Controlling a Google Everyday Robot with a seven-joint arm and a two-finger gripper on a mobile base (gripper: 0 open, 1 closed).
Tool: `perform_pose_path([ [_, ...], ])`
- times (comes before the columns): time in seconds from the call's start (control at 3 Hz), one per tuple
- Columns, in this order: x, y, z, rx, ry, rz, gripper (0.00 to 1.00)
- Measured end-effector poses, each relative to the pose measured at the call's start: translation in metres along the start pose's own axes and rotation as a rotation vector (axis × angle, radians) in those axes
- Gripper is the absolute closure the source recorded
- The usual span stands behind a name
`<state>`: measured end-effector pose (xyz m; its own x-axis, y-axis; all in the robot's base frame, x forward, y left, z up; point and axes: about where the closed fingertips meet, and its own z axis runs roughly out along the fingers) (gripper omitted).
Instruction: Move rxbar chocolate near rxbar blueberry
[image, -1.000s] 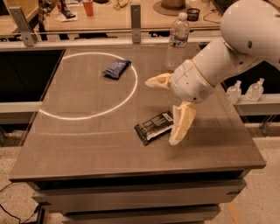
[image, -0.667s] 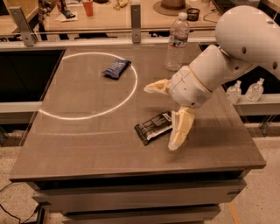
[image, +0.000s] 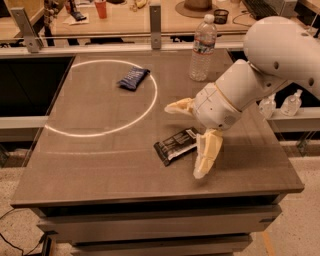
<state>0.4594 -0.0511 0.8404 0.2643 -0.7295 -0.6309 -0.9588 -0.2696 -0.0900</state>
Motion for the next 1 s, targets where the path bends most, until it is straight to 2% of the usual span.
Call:
perform_pose_path([
  [0.33,0.0007,0.0011,0.0019,-0.005,-0.005,0.004,0.16],
  [1.0,0.0013,0.0028,0.0045,-0.03,0.013,0.009,0.62],
])
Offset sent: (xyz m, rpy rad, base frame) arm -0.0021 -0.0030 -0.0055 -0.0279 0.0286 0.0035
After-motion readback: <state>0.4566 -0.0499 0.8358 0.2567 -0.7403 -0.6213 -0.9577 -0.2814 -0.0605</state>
